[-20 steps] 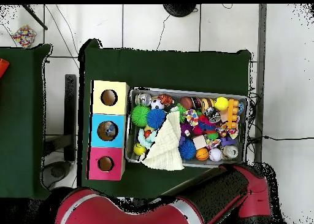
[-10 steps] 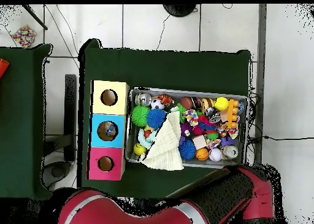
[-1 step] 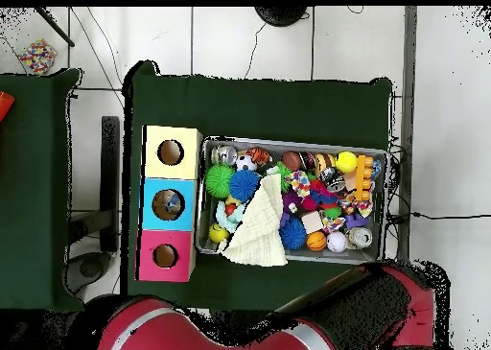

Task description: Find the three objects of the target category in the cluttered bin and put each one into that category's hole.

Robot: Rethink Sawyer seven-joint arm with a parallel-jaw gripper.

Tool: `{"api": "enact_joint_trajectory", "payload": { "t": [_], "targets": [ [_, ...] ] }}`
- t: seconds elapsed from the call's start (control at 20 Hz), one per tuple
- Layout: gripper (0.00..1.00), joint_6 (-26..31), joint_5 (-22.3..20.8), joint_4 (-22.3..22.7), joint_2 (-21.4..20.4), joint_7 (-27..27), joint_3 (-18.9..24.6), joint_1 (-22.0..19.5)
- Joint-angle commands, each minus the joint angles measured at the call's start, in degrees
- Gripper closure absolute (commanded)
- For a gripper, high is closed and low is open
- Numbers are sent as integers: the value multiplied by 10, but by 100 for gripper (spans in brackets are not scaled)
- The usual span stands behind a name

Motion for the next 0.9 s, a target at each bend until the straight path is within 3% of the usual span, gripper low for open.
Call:
{"api": "enact_joint_trajectory", "payload": {
  "t": [0.05,0.45,0.9],
  "targets": [
    [0,29,52,-60,0,80,102,-17],
    [0,25,101,-53,-29,45,129,-46],
    [0,14,76,-59,-29,82,108,-36]
  ]
}}
